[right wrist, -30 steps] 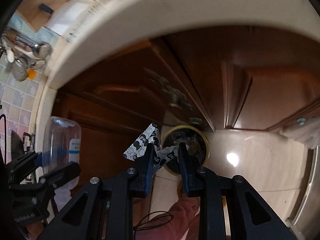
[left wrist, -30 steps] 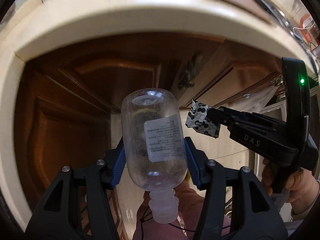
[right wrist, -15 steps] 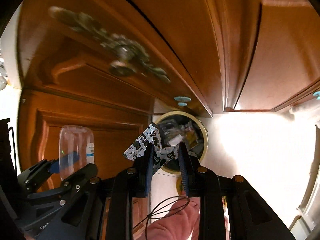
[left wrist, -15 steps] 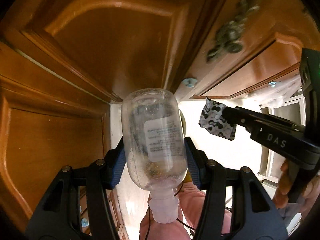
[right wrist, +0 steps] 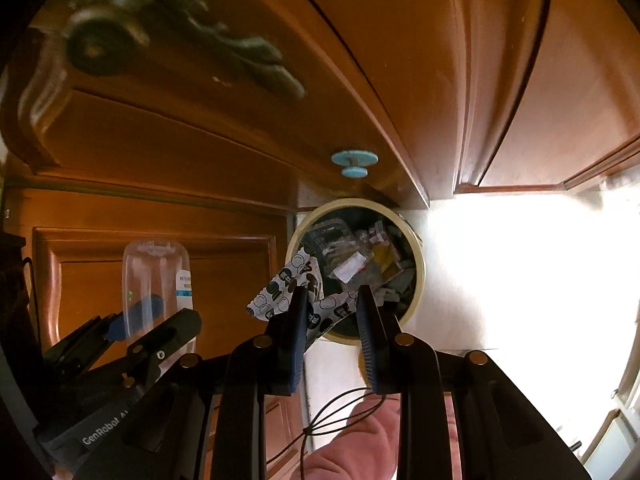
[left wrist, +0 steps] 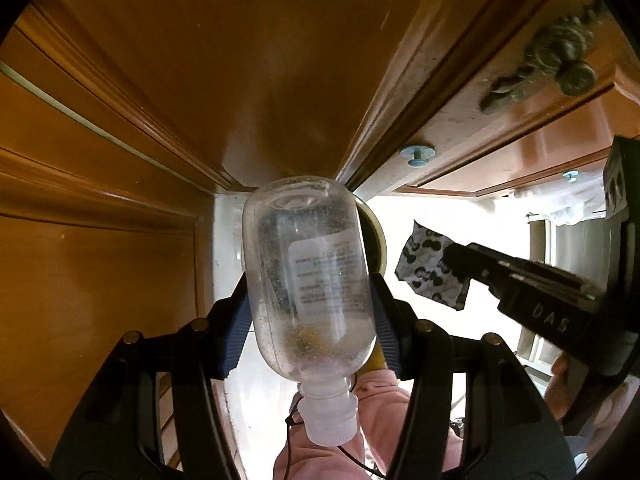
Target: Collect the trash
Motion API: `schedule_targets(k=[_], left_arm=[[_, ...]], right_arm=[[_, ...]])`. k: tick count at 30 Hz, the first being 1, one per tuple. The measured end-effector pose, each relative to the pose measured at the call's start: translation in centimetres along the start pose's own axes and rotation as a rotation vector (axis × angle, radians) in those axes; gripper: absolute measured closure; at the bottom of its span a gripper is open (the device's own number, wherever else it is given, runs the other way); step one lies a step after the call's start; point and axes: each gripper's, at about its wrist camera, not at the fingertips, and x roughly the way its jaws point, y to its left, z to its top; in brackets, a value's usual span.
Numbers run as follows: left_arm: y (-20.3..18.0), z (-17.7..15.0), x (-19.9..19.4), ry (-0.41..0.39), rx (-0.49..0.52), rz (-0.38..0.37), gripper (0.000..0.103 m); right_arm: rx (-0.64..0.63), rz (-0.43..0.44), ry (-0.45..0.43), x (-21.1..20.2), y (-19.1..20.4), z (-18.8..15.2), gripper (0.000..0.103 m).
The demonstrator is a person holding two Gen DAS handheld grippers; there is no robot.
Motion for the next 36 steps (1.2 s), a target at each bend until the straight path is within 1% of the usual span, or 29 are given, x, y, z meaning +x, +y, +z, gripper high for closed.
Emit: schedule_targets(k=[5,8,11,12,16,18,22,29,33,36], left_arm=[[0.4,0.7,0.5,0.006,0.01,-0.033,0.049],[0.6,0.8,0.7,0.025,0.004,-0.057,0.048],[1.4,1.4,1.4,0.057,-0.017,-0.077,0.048],[1.6,1.5,1.6,0.063,-0.022,-0.075,0.048],[1.8,1.9,1.8,0.061,-0.022,-0.071,0.048],[1.7,1.7,1.7,0.06,-0.013,-0.065,0.048],[0.7,0.8,1.6,0.042,0.005,-0.034,0.048],[0.5,-0.7,-1.3,0.013,0.009,-0.027,0.048],[-0.1,-1.2,-4.5,-0.015,0.029,-0.022,0.048],[-0.5,-1.4,-7.3,-0.04,0.036,-0.029,0.048]], right_arm=[[0.011,-0.007,0.022,1.2,0.2,0.0,0.08],[0.02,-0.011,0.041,2.4,0.0,0.2,0.079],[0.037,-0.001,0.059,3.2,-0.2,0.4,0.072],[0.042,0.003,0.06,3.4,-0.2,0.5,0.067],[0.031,0.003,0.044,3.3,0.0,0.4,0.059],[0.027,-0.009,0.047,3.4,0.2,0.2,0.053],[0.034,-0.011,0.055,3.2,0.1,-0.3,0.053],[-0.002,-0.026,0.042,1.2,0.7,-1.6,0.053],[-0.013,-0.034,0.017,-1.0,1.3,-2.4,0.053],[-0.014,-0.03,-0.007,-3.6,1.9,-3.0,0.053]])
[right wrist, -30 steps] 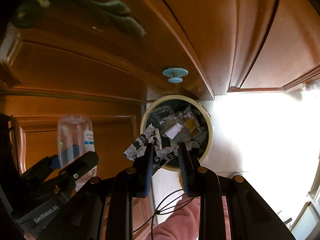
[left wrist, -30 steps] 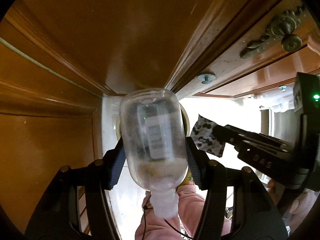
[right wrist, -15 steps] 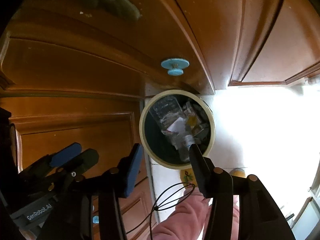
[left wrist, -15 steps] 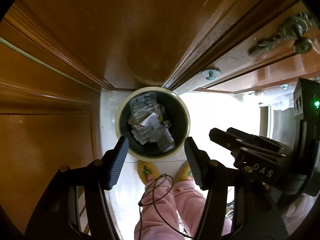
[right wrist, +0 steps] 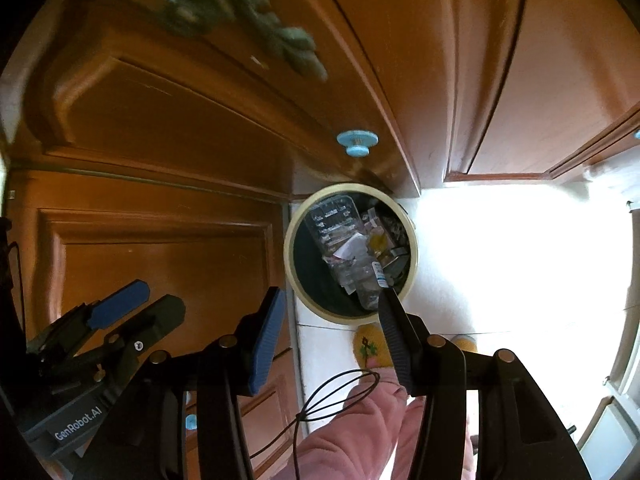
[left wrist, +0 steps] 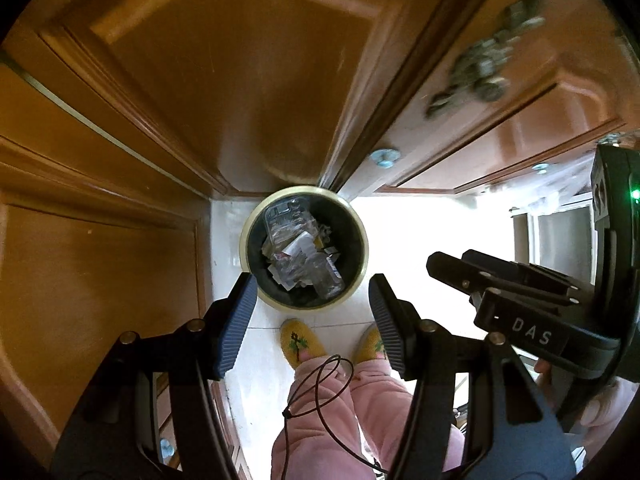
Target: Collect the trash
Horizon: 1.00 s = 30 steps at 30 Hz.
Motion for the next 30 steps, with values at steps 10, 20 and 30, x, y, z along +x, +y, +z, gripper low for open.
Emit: schedule_targets(k=[10,20,30], left_arm=[[-2.0,-0.2,-12.1,-0.136,0.018,-0.021,0.048],[-3.8,1.4,-24.3,-0.304,0.035,-0.003,0.048],[-5.7,3.1,-35.0,-0.446,0.058,0.041,0.048]], right_arm=[[-0.046,0.011,-0.125,-12.7,2.9,-1.6,0.053],[-0.123,0.007,-0.327,-27.3,7.1,-1.9,0.053],[-0.16,0.0,-0.499,-40.1,10.1,-2.7,0.047]])
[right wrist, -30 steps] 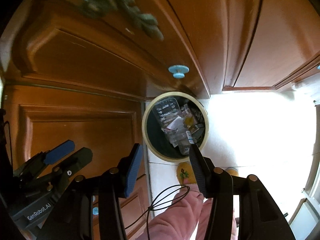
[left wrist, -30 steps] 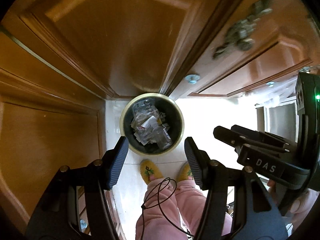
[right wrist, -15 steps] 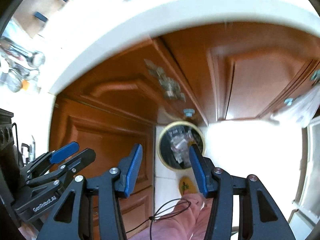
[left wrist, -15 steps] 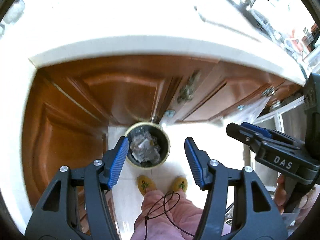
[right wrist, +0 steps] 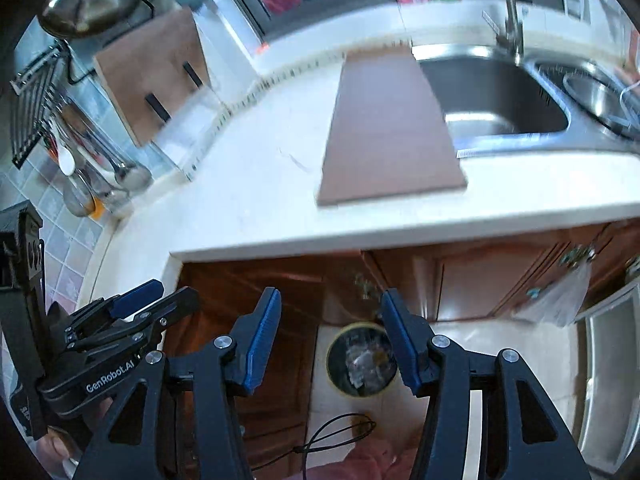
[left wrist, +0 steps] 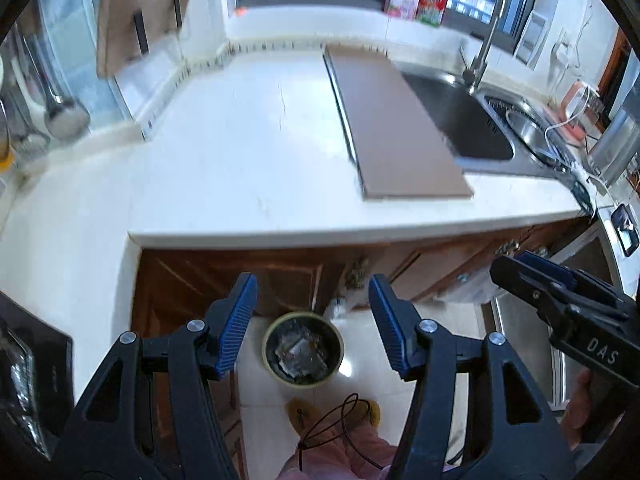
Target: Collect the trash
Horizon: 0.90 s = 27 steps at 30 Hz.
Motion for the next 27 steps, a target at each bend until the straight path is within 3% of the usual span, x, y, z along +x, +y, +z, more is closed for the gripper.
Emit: schedule_targets(k=[6,8,11,19,27], left_arm=[[-0.6,3.3,-4.3,-0.095,0.019,0.016,0.046],[-0.8,4.2,-5.5,-0.123,0.024,0.033,0.039],[-1.0,5.2,-6.8,-0.16,0.025,0.052,0.038],[-0.6,7.2,-9.3,-0.223,-0.019,0.058,0.037],[-0.5,7.8,-10.3,-0.234,-0.052,0.046,0.037]], right_arm=[[-0.014,-0.022,-0.08,-5.8,2.2,2.6,0.045],[-0.02,-0.024,-0.112,-7.7,2.8,3.5,0.044],[-0.028,-0.033,-0.149,-9.9,3.7,5.0,0.04],[-0.056,-0.053,-0.219,-13.3,6.9,7.5,0.036],[-0.084,-0.069,-0.273,-15.1,9.2,8.9,0.029]])
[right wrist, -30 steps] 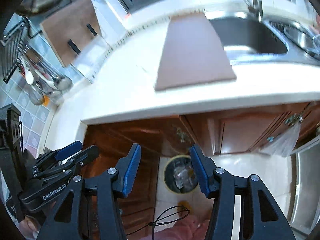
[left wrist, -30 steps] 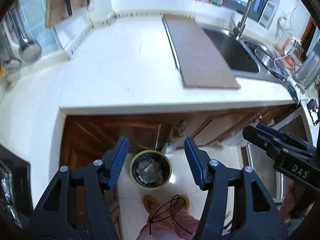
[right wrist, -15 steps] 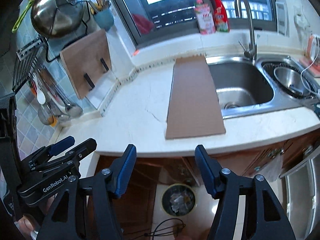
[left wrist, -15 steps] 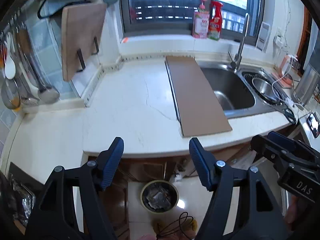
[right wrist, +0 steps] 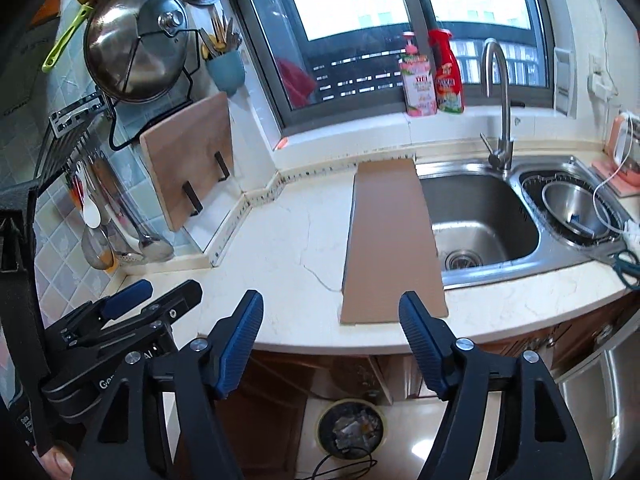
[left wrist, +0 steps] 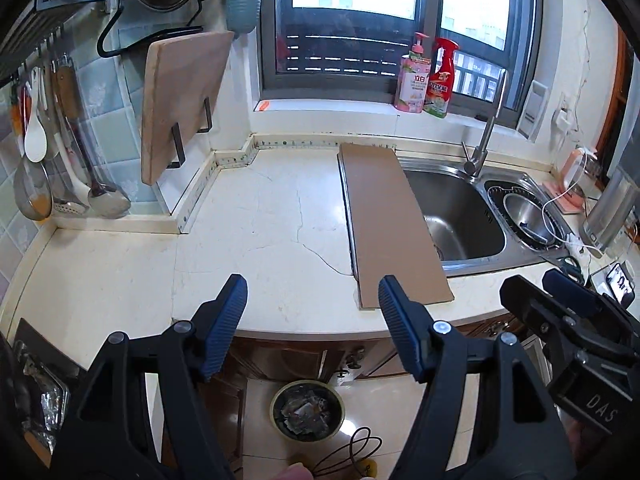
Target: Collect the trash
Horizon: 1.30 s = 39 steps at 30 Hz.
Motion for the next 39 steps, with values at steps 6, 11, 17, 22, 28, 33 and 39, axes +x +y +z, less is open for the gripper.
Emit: schedule_targets(k=[6,11,17,22,28,33,39], left_arm=[[-0.2,-0.1,0.2,0.011,-0.002,-0.001,0.037],[-0.1,-0.2,0.1,0.007,-0.003,0.005,0.037],[0.2,-0.3,-0.1,0.002,-0.017,0.028,0.037],[0.4,-0.3,-0.1,0.0,-0.019,0.058,0.037],[0.6,-0.3,0.1,0.0,-0.02,0.092,0.037],[1.0,-0.1,0.3,0.001,-0.025,0.103,0.037],[1.1,0.1,0.4,0.003,-0.029,0.119,0.037]], right_arm=[[-0.023,-0.017,-0.024,-0.4,0.9,0.6,0.024],[-0.032,-0.027,-0.043,-0.4,1.3,0.5,0.021],[-0.04,-0.022,-0.047,-0.1,1.4,0.3,0.021],[-0.046,-0.023,-0.044,0.3,1.7,0.1,0.02],[-0.059,-0.025,-0.046,1.0,2.2,0.0,0.02],[-0.063,-0.021,-0.043,1.7,2.5,0.1,0.02],[-0.067,-0.017,-0.042,2.1,3.0,0.0,0.02]])
